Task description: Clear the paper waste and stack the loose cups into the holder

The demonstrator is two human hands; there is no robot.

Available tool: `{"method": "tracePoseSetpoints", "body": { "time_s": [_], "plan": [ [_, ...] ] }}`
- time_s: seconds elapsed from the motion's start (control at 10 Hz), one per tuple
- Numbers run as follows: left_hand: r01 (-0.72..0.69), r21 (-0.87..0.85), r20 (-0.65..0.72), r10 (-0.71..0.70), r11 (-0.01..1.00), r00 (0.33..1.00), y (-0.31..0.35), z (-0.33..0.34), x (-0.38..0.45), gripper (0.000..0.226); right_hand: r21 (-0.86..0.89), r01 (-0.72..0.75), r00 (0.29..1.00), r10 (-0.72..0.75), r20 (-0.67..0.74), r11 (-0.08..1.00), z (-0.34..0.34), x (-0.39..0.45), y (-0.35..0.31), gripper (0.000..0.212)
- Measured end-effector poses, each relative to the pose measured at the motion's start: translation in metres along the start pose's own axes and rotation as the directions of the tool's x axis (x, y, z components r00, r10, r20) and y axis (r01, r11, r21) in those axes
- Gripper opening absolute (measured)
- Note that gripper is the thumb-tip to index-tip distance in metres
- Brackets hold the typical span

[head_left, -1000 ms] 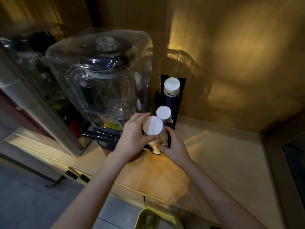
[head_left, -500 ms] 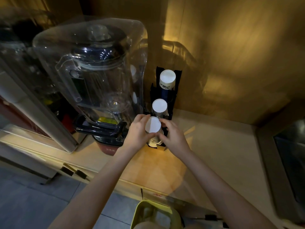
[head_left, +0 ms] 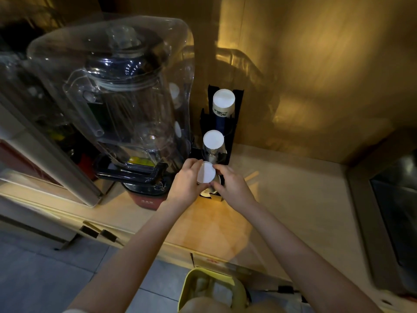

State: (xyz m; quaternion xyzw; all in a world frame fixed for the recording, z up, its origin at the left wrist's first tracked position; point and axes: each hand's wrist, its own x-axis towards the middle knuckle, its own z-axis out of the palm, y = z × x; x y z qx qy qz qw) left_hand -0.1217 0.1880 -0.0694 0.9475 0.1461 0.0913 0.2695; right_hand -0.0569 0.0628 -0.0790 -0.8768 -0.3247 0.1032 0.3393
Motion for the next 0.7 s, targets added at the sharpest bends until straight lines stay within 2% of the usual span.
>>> {"method": "tracePoseSetpoints", "body": {
  "time_s": [0.2, 0.3, 0.4, 0.5, 0.6, 0.7],
  "plan": [
    [0.042, 0.036, 0.04, -0.043, 0.998, 0.998, 0.009, -0.004, 0.006, 0.061, -0.006, 0.001, 1.0, -0.001, 0.026, 1.0, -0.007, 0.003, -0.005, 0.043],
    [0.073, 0.055, 0.114, -0.079, 0.996, 0.99, 0.022, -0.016, 0.018, 0.053, 0.134, -0.078, 0.997, 0.08, -0.011, 0.988, -0.025, 0.006, -0.01, 0.037],
    [0.033, 0.073, 0.13, -0.042, 0.997, 0.991, 0.042, -0.034, 0.04, 0.046, 0.403, -0.09, 0.977, 0.16, -0.144, 0.911, -0.065, 0.007, -0.015, 0.026],
    [-0.034, 0.004, 0.208, 0.032, 0.999, 0.978, 0.083, -0.062, 0.065, 0.04, 0.601, 0.034, 0.916, 0.216, -0.338, 0.798, -0.124, 0.001, -0.026, 0.014],
    [-0.197, -0.037, 0.24, 0.2, 0.98, 0.95, 0.134, -0.094, 0.089, 0.043, 0.743, 0.285, 0.804, 0.272, -0.53, 0.605, -0.202, -0.022, -0.05, 0.02],
    [-0.296, -0.029, 0.148, 0.297, 0.955, 0.943, 0.18, -0.121, 0.109, 0.043, 0.698, 0.606, 0.717, 0.118, -0.687, 0.381, -0.273, -0.071, -0.078, 0.021]
  ]
}}
